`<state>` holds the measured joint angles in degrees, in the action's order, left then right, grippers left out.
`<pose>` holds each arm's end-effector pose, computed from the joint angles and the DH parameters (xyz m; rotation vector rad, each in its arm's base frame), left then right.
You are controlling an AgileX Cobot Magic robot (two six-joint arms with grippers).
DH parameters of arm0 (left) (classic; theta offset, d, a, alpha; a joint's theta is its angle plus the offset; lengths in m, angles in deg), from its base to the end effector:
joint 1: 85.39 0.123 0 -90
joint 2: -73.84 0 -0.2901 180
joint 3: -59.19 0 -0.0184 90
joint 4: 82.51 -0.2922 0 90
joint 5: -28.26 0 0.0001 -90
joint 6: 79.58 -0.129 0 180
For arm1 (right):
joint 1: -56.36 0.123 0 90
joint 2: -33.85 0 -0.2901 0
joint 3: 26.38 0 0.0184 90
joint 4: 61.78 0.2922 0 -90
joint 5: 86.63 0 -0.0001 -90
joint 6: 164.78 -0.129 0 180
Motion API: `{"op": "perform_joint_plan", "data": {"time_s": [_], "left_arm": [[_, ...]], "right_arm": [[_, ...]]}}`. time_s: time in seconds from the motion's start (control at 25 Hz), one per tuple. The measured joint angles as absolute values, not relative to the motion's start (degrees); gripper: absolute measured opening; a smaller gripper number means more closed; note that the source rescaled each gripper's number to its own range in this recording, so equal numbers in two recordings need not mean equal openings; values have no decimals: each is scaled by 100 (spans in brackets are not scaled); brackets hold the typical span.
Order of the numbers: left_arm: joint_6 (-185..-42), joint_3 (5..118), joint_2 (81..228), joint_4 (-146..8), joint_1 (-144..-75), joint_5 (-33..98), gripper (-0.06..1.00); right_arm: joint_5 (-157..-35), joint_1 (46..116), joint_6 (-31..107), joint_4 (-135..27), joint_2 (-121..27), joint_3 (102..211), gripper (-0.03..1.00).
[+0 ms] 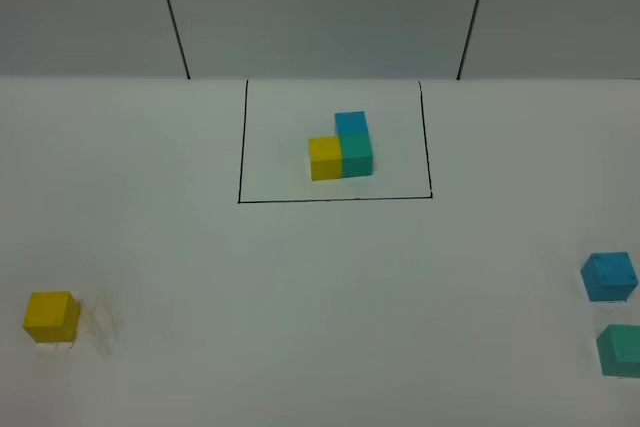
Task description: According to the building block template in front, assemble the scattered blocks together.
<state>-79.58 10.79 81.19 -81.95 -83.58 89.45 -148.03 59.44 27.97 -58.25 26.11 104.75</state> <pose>0.0584 0.0007 0.2812 -0.0317 2.0407 0.0081 0.0597 0.0102 0.2778 -0.2865 2.0382 -0.0306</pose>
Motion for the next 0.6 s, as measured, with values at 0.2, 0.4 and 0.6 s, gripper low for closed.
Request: {"op": "perform_joint_plan", "data": {"time_s": [0.2, 0.4, 0.6], "left_arm": [[-7958, 1079, 8119, -8195, -8358, 8945, 61], [-7958, 1079, 8119, -8195, -8358, 8945, 61], [-7958, 1079, 8119, -8195, -8358, 8945, 61]], "right_arm": [[-14801, 5944, 2797, -5825, 2611, 10475, 0], [-14801, 5944, 2797, -5825, 2611, 10475, 0], [-14801, 5944, 2797, -5825, 2611, 10475, 0]]}}
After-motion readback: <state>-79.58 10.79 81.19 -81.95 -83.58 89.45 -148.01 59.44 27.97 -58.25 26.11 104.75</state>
